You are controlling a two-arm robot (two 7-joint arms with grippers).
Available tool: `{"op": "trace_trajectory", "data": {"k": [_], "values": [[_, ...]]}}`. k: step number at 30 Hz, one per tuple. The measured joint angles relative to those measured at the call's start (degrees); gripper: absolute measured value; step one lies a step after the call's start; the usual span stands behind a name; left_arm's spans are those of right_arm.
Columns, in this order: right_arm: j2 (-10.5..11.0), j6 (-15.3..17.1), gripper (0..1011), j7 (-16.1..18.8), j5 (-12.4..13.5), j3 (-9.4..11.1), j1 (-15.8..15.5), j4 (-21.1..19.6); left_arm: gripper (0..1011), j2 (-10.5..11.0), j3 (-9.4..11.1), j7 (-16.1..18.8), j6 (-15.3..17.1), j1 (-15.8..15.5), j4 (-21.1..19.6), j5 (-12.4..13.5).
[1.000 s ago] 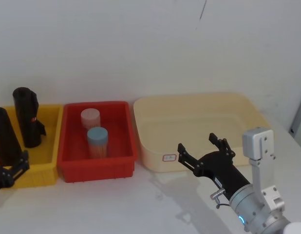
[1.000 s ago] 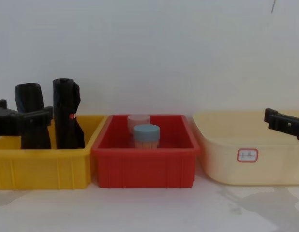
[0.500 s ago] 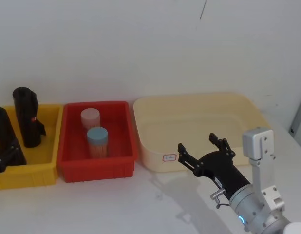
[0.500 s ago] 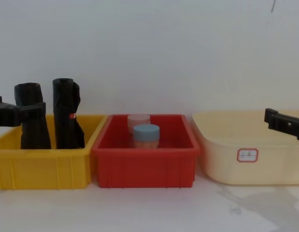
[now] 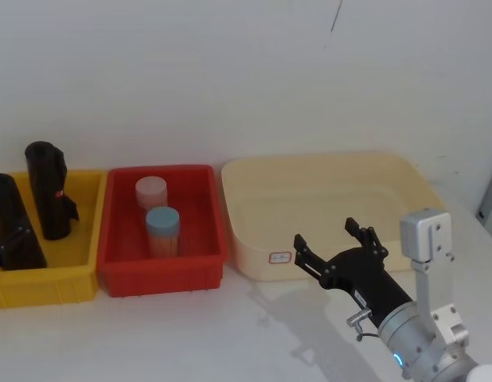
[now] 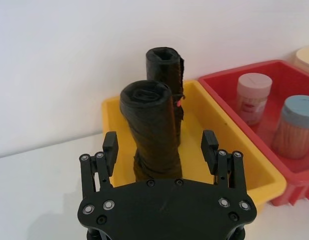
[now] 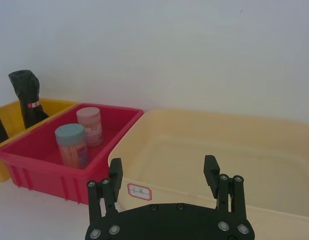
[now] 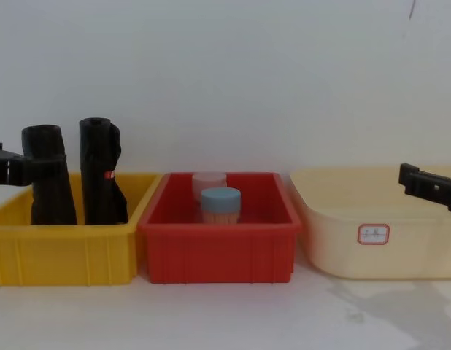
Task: Pick up the garbage bag with the one hand and transfer it to the other hand.
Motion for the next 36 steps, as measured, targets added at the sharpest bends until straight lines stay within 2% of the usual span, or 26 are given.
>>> {"op": "trace_trajectory", "data": {"k": [14, 32, 36], "values": [[0.0, 0.0, 1001, 0.0, 0.0, 0.0, 0.0, 0.0, 1000, -1.1, -0.22, 0.66, 1.33, -2.82, 3.07, 1.17], [0.0, 0.0, 1001, 0.0, 0.0, 0.0, 0.0, 0.0, 1000, -3.37, 0.66, -2.64, -0.11, -7.26, 9.71, 1.37], [0.0, 0.0, 1001, 0.0, 0.0, 0.0, 0.0, 0.0, 944, -3.61, 0.82, -2.83, -0.27, -7.73, 10.36, 1.79]]}}
